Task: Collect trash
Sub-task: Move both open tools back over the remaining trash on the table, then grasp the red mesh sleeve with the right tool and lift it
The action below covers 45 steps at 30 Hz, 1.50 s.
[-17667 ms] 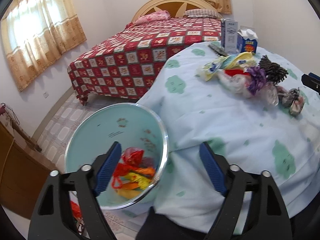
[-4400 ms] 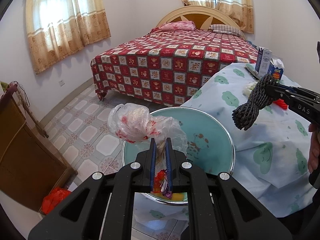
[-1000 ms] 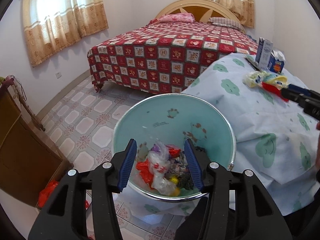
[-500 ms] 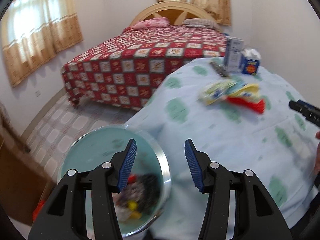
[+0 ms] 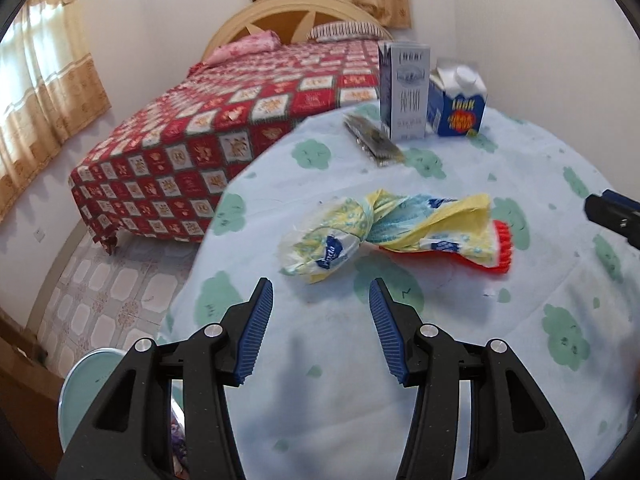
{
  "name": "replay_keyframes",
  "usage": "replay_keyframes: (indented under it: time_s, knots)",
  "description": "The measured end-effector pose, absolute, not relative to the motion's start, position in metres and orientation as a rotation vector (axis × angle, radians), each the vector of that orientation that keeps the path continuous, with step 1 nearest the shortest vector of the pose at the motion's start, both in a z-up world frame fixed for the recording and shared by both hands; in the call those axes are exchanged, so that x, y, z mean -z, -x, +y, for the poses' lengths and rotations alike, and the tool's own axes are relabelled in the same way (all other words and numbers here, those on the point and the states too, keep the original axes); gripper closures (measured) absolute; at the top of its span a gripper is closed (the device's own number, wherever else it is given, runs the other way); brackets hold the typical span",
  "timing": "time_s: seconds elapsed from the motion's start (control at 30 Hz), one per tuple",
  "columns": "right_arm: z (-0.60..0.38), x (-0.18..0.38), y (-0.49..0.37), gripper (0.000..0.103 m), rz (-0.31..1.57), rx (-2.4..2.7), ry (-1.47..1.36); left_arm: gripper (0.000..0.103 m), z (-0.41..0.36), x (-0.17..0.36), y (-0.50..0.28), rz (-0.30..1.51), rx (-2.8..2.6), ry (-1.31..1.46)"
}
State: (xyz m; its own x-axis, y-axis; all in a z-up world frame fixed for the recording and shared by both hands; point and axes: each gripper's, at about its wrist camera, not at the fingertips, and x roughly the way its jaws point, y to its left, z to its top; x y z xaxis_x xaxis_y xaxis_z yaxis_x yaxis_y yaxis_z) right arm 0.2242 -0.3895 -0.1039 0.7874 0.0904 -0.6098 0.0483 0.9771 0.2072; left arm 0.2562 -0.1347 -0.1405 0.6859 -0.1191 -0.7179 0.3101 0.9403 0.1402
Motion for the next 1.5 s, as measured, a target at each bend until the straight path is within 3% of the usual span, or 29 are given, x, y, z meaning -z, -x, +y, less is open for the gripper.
replay_keyframes:
  time_s: [0.23,0.27,0.33,0.43,0.73,0.8,0.83,1.23,1.3,1.33,1.37,1.5]
  knots:
    - [-0.380,0.106,-0.237,0.029,0.691,-0.050,-0.228,0.055,-0.140,0.156,-0.279,0.854,0.271,-0.256]
    - [-0.378,0.106,-0.240,0.029,0.693,-0.052,-0.229,0.073,-0.141,0.157,-0.279,0.863,0.280,-0.258]
    - [-0.372,0.108,-0.246,0.029,0.705,-0.057,-0.224,0.092,-0.141,0.160,-0.279,0.877,0.300,-0.263]
    - [-0.365,0.108,-0.252,0.030,0.713,-0.069,-0.223,0.103,-0.139,0.157,-0.277,0.867,0.309,-0.268]
    - [-0.355,0.108,-0.257,0.030,0.724,-0.073,-0.214,0.100,-0.115,0.130,-0.267,0.809,0.296,-0.230]
    - [-0.359,0.109,-0.257,0.030,0.723,-0.061,-0.224,0.073,-0.107,0.128,-0.271,0.812,0.265,-0.197]
    - [-0.363,0.110,-0.257,0.030,0.721,-0.052,-0.231,0.052,-0.104,0.127,-0.273,0.809,0.248,-0.186]
    - [-0.371,0.121,-0.255,0.029,0.747,-0.063,-0.253,0.053,-0.127,0.141,-0.301,0.864,0.291,-0.143]
    - [-0.369,0.123,-0.258,0.029,0.758,-0.075,-0.249,0.060,-0.128,0.151,-0.304,0.903,0.310,-0.124]
    - [-0.367,0.124,-0.259,0.029,0.762,-0.079,-0.248,0.072,-0.128,0.155,-0.307,0.926,0.322,-0.114]
    - [-0.366,0.125,-0.260,0.029,0.769,-0.086,-0.243,0.077,-0.127,0.160,-0.311,0.956,0.338,-0.091]
    - [-0.363,0.124,-0.264,0.029,0.775,-0.092,-0.238,0.077,-0.127,0.165,-0.316,0.976,0.339,-0.084]
